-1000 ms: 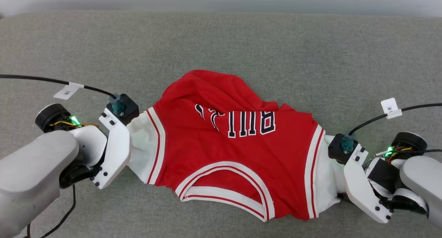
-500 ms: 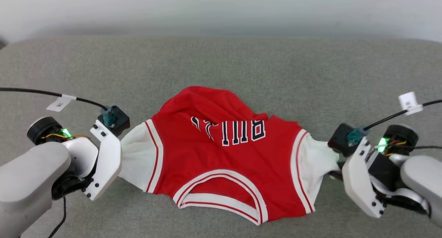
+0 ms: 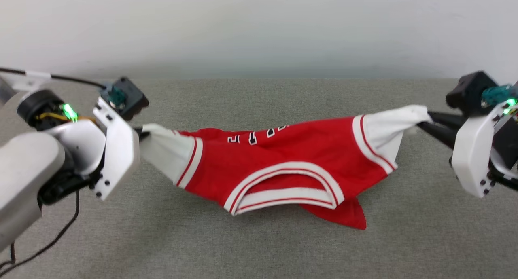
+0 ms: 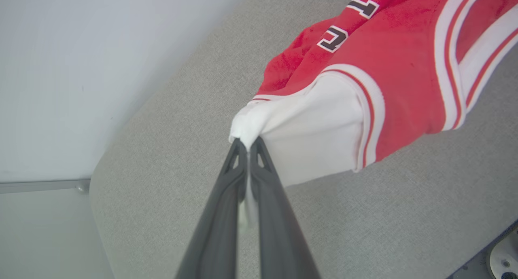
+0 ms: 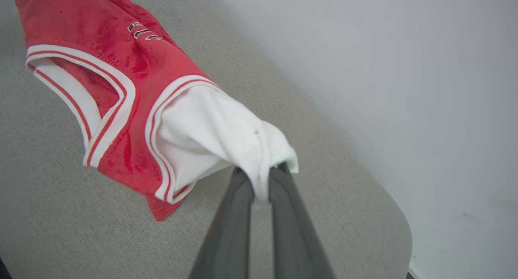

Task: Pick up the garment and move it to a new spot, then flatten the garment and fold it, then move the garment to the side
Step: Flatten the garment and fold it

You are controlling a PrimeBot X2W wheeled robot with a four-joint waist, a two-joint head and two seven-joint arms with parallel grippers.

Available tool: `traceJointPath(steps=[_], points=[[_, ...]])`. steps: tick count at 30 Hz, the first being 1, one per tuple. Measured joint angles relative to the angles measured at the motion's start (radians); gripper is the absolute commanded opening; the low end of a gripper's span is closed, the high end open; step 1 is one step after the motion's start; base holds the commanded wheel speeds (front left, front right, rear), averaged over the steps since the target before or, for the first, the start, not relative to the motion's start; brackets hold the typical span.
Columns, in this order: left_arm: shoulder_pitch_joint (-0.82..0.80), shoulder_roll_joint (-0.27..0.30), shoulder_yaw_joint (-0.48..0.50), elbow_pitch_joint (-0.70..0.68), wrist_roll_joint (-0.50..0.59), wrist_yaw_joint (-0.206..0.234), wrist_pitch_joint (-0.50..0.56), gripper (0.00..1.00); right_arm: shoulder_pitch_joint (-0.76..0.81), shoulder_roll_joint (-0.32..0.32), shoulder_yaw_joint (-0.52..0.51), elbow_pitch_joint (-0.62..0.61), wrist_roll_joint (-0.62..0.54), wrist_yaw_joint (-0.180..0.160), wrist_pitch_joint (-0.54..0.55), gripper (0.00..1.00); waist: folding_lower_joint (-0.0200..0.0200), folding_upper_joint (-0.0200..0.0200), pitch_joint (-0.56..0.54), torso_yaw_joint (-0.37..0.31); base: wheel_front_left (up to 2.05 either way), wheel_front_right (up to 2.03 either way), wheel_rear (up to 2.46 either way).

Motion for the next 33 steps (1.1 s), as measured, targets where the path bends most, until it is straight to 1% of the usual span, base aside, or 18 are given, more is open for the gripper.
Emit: traceJointPath(steps=[3,7,11,14,17,23,25,27,30,33], points=[[-0.050,-0.012,0.026,-0.006,0.001,-0.001,-0.008,0.00,-0.024,0.009,-0.053,0.001,-0.018,0.000,0.013,0.00,0.0000,0.0000,0.000,-0.001,0.00,0.00,0.00],[-0.126,-0.053,0.049,0.021,0.018,-0.008,-0.013,0.00,-0.105,0.049,-0.106,0.018,-0.050,0.000,0.037,0.00,0.0000,0.0000,0.023,-0.004,0.00,0.00,0.00],[-0.239,-0.115,0.091,0.077,0.034,-0.012,-0.032,0.00,-0.249,0.108,-0.163,0.091,-0.091,0.000,0.052,0.00,0.0000,0.0000,0.068,-0.009,0.00,0.00,0.00],[-0.339,-0.156,0.134,0.131,0.044,-0.015,-0.056,0.00,-0.353,0.151,-0.168,0.150,-0.132,0.000,0.061,0.00,0.0000,0.0000,0.116,-0.012,0.00,0.00,0.00],[-0.453,-0.185,0.171,0.199,0.080,-0.017,-0.090,0.00,-0.474,0.186,-0.175,0.209,-0.168,0.000,0.071,0.00,0.0001,0.0000,0.172,-0.016,0.00,0.00,0.00],[-0.648,-0.271,0.223,0.342,0.143,-0.020,-0.202,0.00,-0.708,0.275,-0.193,0.349,-0.244,0.000,0.042,0.00,0.0001,0.0000,0.290,-0.019,0.00,0.00,0.00],[-0.713,-0.296,0.242,0.389,0.173,-0.019,-0.256,0.00,-0.782,0.309,-0.209,0.403,-0.258,0.000,0.022,0.00,0.0002,0.0000,0.327,-0.019,0.00,0.00,0.00],[-0.775,-0.316,0.260,0.432,0.212,-0.008,-0.316,0.00,-0.856,0.338,-0.217,0.456,-0.278,0.000,-0.001,0.00,0.0002,0.0000,0.363,-0.018,0.00,0.00,0.00],[-0.850,-0.350,0.276,0.494,0.258,0.009,-0.404,0.00,-0.952,0.383,-0.236,0.548,-0.318,0.000,-0.058,0.00,0.0002,0.0000,0.412,-0.014,0.00,0.00,0.00],[-0.907,-0.390,0.287,0.551,0.285,0.023,-0.477,0.00,-1.035,0.430,-0.278,0.651,-0.361,0.000,-0.145,0.00,0.0003,0.0000,0.456,-0.007,0.00,0.00,0.00]])
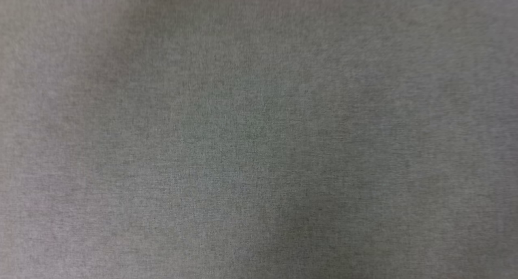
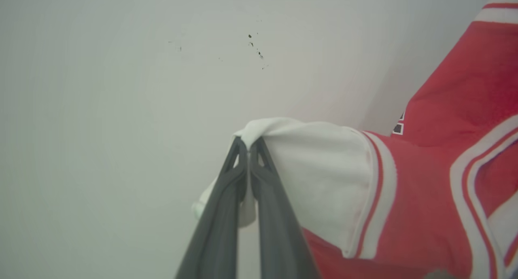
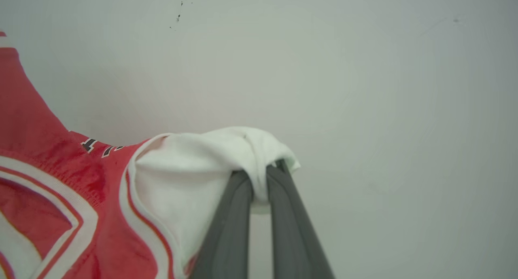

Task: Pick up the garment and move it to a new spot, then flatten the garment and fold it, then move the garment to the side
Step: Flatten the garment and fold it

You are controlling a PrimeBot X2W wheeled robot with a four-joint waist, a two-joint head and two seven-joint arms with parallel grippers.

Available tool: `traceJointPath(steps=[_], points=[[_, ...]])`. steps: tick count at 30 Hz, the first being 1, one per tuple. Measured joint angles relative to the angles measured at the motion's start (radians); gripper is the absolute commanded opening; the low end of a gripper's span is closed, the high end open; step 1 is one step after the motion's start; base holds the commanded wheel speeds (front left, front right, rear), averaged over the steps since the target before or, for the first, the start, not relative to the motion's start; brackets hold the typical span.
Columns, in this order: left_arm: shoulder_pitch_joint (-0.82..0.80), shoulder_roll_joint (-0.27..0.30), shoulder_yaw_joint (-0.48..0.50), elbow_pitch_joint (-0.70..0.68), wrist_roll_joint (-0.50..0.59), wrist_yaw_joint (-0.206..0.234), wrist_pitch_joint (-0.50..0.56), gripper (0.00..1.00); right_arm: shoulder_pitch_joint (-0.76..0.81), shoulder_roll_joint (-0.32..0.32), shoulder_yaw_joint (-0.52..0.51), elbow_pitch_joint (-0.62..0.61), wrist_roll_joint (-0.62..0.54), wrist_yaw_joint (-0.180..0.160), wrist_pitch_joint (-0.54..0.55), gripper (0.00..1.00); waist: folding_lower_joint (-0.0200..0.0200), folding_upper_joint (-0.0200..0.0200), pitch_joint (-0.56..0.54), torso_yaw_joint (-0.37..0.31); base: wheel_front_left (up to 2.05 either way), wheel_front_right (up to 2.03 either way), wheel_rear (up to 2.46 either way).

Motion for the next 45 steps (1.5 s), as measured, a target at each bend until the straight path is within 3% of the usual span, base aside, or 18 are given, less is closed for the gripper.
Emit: traceJointPath(steps=[6,15,19,24,33,45], points=[[-0.089,-0.053,0.014,0.112,0.042,0.024,-0.126,0.00,-0.095,0.096,-0.061,0.192,-0.096,0.000,-0.159,0.00,0.0000,0.0000,0.073,0.015,0.00,0.00,0.00],[-0.107,-0.095,0.010,0.262,0.055,0.024,-0.230,0.00,-0.135,0.175,-0.086,0.392,-0.181,0.000,-0.295,0.00,0.0000,0.0000,0.135,0.021,0.00,0.00,0.00],[-0.036,-0.108,0.005,0.304,0.040,0.014,-0.272,0.00,-0.084,0.195,-0.078,0.441,-0.182,0.000,-0.364,0.00,-0.0001,0.0000,0.115,0.019,0.00,0.00,0.00],[0.112,-0.109,0.009,0.318,0.004,0.003,-0.311,0.00,0.089,0.229,-0.042,0.479,-0.152,0.000,-0.426,0.00,-0.0001,0.0000,0.055,0.015,0.00,0.00,0.00],[0.445,-0.044,0.086,0.188,-0.032,0.006,-0.323,0.00,0.376,0.222,0.013,0.395,-0.051,0.000,-0.461,0.00,-0.0002,0.0000,-0.083,0.007,0.00,0.00,0.00],[1.151,0.090,0.221,-0.194,-0.064,0.146,-0.324,0.00,0.921,0.062,0.092,0.041,0.045,0.000,-0.464,0.00,-0.0005,0.0000,-0.292,0.005,0.00,0.00,0.00]])
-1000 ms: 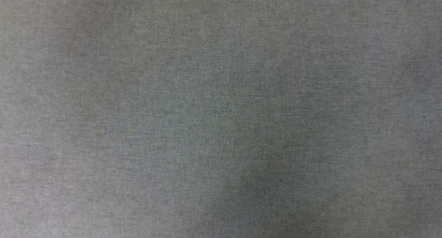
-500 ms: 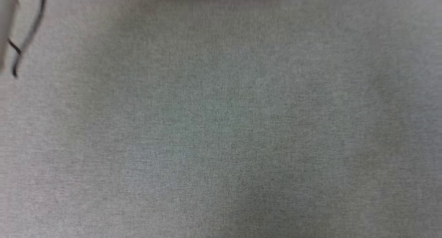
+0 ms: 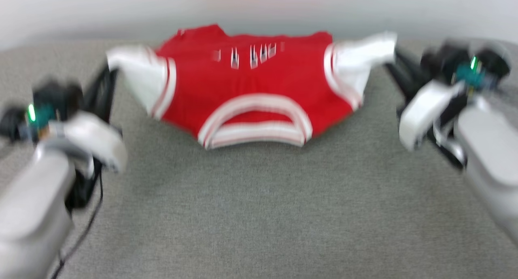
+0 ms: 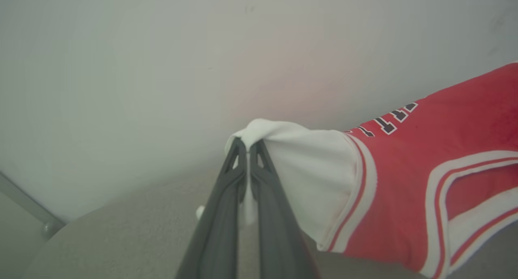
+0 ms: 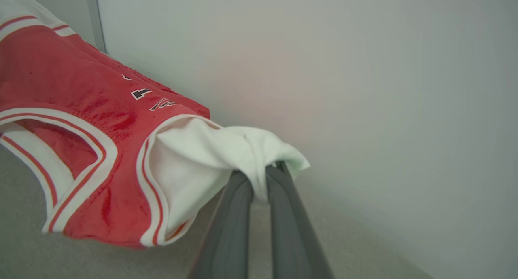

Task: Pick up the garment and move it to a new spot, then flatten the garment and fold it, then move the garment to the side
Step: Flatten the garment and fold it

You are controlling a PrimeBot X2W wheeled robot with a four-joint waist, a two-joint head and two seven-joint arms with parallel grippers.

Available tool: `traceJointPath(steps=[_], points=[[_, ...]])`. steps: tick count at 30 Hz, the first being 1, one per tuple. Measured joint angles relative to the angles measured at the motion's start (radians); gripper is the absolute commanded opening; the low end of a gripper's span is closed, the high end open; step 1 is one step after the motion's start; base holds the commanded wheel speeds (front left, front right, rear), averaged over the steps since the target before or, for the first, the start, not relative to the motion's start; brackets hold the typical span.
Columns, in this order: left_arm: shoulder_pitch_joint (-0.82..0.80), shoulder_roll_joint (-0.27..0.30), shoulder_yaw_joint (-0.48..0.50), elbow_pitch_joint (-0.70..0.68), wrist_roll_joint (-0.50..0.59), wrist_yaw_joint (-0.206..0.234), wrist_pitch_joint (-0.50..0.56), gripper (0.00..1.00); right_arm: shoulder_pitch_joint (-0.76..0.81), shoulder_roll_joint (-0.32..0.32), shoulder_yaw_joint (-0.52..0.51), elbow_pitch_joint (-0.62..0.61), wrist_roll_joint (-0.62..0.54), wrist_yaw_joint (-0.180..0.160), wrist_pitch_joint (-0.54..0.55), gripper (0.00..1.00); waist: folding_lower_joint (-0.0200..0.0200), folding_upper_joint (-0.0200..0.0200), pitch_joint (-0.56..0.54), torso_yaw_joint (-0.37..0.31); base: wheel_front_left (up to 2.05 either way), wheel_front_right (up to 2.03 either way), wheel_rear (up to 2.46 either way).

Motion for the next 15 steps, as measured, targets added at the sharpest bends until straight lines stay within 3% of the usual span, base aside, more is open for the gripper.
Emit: traceJointPath(steps=[11,15], points=[[0.489,0.114,0.002,-0.197,-0.092,0.100,0.007,0.00,0.489,-0.163,-0.039,-0.244,0.066,0.000,0.146,0.00,-0.0002,0.0000,-0.160,-0.010,0.00,0.00,0.00],[0.601,0.149,-0.004,-0.229,-0.135,0.110,0.016,0.00,0.668,-0.211,-0.092,-0.339,0.083,0.000,0.227,0.00,-0.0002,0.0000,-0.189,-0.009,0.00,0.00,0.00]])
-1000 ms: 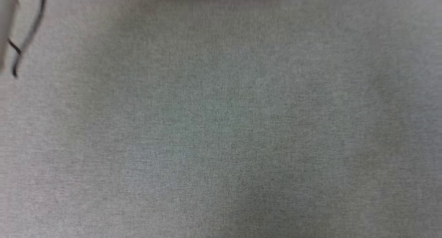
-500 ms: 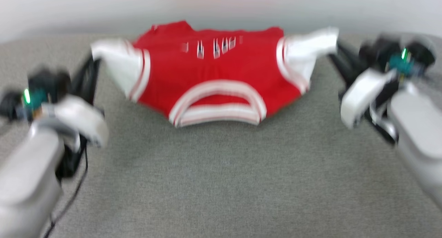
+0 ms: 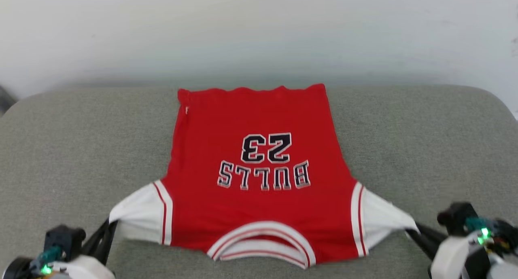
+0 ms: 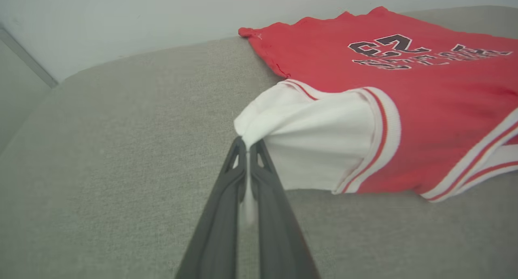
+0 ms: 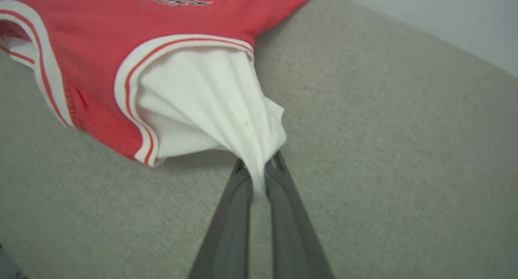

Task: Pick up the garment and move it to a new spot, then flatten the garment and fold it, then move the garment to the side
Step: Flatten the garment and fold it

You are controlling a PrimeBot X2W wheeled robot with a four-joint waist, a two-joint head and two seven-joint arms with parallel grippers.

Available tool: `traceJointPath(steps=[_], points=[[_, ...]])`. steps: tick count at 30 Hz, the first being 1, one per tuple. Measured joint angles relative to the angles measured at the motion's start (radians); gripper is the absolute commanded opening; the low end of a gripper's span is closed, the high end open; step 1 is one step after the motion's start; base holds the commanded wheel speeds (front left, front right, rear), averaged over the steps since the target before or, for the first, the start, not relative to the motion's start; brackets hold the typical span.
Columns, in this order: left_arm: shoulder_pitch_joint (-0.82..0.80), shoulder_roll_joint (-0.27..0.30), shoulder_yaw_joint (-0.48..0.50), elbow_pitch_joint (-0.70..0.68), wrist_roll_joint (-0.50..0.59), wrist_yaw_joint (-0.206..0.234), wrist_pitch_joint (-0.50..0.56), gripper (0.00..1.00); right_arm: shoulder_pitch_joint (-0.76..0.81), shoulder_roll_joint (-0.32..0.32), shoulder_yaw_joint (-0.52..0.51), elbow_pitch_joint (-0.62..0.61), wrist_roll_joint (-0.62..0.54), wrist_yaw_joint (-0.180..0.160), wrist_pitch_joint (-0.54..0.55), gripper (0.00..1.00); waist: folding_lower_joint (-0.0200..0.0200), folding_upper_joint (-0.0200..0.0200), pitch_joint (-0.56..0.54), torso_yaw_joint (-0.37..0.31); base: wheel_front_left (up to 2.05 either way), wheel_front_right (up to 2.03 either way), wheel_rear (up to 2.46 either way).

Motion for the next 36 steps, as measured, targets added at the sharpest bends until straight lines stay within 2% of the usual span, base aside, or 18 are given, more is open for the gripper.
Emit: traceJointPath(steps=[5,12,19,20,21,30,36], points=[[0.110,0.029,-0.016,-0.037,-0.024,0.030,0.006,0.00,0.214,-0.044,-0.095,-0.126,0.017,0.000,0.101,0.00,0.0000,0.0000,-0.015,0.000,0.00,0.00,0.00],[0.214,0.043,-0.066,-0.076,-0.033,0.049,0.040,0.00,0.461,-0.050,-0.283,-0.283,-0.004,0.000,0.222,0.00,0.0002,0.0000,-0.005,0.006,0.00,0.00,0.00],[0.207,0.044,-0.063,-0.104,-0.033,0.064,0.049,0.00,0.585,-0.035,-0.375,-0.423,-0.019,0.000,0.385,0.00,0.0004,0.0000,0.015,0.019,0.00,0.00,0.00],[0.201,0.041,-0.063,-0.109,-0.032,0.064,0.052,0.00,0.588,-0.032,-0.382,-0.437,-0.020,0.000,0.409,0.35,0.0004,0.0000,0.019,0.019,0.00,0.00,0.00],[0.193,0.039,-0.063,-0.114,-0.031,0.065,0.053,0.00,0.589,-0.027,-0.393,-0.452,-0.020,0.000,0.429,1.00,0.0004,0.0000,0.023,0.020,0.00,0.00,0.00],[0.117,0.011,-0.054,-0.164,0.000,0.074,0.053,0.00,0.512,-0.017,-0.557,-0.621,-0.054,0.000,0.486,1.00,0.0004,0.0000,0.067,0.036,0.00,0.00,0.00],[0.066,-0.004,-0.056,-0.210,0.041,0.099,0.053,0.00,0.271,-0.043,-0.677,-0.695,-0.072,0.000,0.477,1.00,0.0004,0.0000,0.121,0.059,0.00,0.00,0.00]])
